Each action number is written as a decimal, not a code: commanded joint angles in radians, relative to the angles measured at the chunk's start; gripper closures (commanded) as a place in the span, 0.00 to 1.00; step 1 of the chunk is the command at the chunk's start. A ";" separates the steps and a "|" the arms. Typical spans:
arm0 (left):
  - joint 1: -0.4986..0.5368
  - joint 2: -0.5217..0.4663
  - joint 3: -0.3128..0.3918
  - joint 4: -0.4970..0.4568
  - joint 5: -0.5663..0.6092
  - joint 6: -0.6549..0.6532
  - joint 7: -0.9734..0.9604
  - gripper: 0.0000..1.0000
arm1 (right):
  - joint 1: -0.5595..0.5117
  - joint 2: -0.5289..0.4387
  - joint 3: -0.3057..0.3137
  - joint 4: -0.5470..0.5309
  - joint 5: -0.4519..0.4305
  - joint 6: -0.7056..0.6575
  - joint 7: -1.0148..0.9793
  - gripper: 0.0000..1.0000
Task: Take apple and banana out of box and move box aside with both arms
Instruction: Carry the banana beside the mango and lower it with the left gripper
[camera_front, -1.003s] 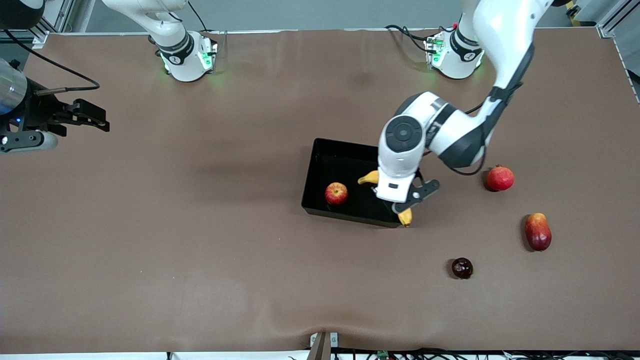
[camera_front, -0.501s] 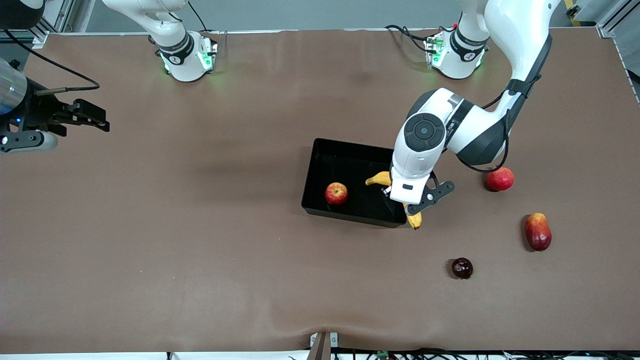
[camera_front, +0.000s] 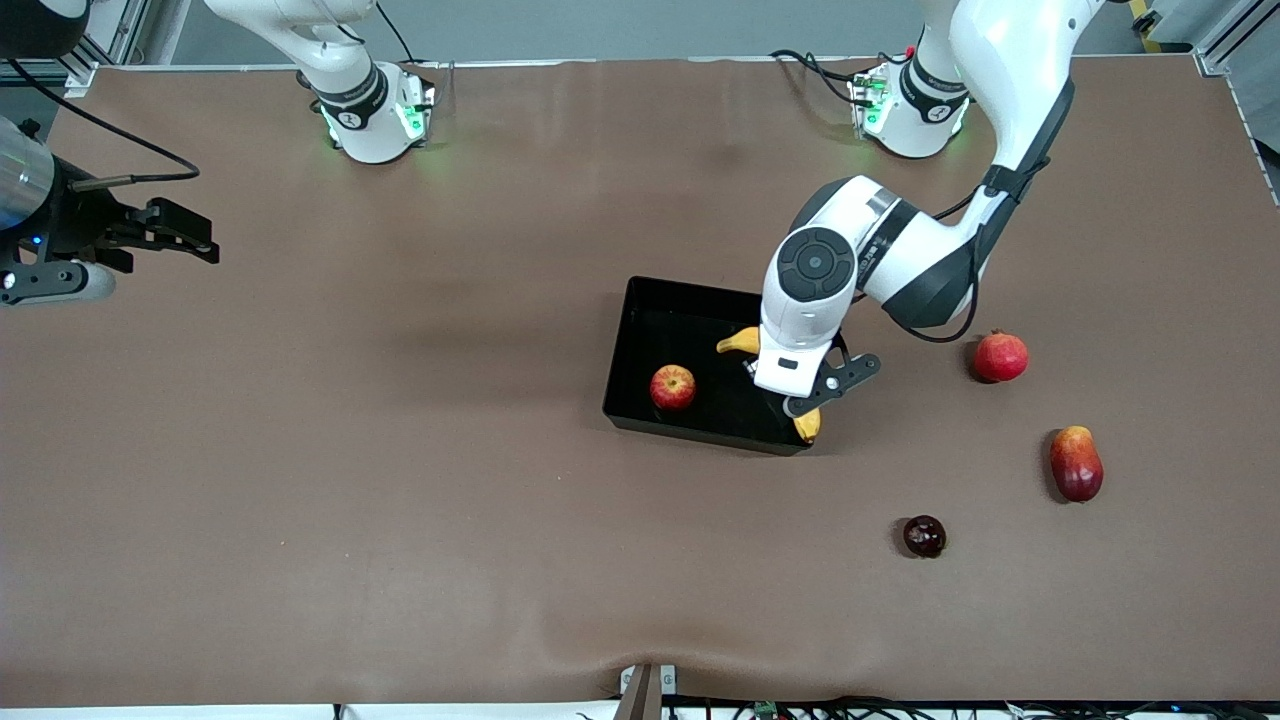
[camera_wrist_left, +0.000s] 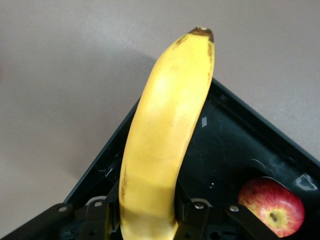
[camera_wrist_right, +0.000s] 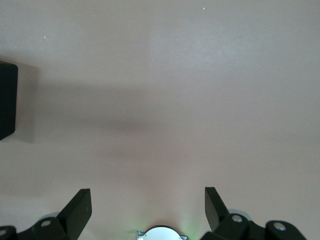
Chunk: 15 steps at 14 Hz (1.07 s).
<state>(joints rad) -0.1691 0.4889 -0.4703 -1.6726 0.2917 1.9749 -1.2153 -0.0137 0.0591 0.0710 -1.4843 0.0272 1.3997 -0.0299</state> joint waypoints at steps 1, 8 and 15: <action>0.016 -0.019 -0.005 0.002 -0.013 -0.043 0.016 1.00 | -0.002 0.001 0.003 0.004 0.002 -0.005 0.007 0.00; 0.186 -0.072 -0.010 0.004 -0.028 -0.088 0.242 1.00 | -0.002 0.001 0.003 0.004 0.002 -0.002 0.008 0.00; 0.431 -0.038 -0.008 0.001 -0.032 -0.080 0.555 1.00 | -0.002 0.008 0.003 0.004 0.002 -0.008 0.005 0.00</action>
<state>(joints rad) 0.2172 0.4454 -0.4672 -1.6677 0.2766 1.8985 -0.7146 -0.0135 0.0668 0.0714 -1.4853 0.0272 1.3993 -0.0299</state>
